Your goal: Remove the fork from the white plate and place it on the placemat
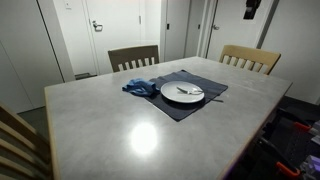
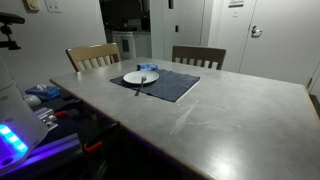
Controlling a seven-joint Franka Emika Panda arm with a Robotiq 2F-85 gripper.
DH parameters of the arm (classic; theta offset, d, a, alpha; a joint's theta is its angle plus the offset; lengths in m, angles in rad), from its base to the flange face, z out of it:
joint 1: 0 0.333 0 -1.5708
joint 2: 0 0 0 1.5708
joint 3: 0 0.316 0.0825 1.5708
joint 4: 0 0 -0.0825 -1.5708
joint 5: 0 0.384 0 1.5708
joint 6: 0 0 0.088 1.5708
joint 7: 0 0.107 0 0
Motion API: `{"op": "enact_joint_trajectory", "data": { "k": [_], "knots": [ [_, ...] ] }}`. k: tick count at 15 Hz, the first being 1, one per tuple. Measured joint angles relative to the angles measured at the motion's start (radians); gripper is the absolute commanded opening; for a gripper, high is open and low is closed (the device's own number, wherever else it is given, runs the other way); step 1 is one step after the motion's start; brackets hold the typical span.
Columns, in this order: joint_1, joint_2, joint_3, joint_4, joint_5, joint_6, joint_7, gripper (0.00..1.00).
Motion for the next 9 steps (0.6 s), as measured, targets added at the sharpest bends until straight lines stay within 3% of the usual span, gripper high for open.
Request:
{"op": "enact_joint_trajectory", "data": {
  "k": [5, 9],
  "knots": [
    [0.032, 0.104, 0.008, 0.09, 0.037, 0.013, -0.054, 1.0],
    [0.029, 0.098, 0.009, 0.087, 0.037, 0.013, -0.053, 1.0]
  ]
}}
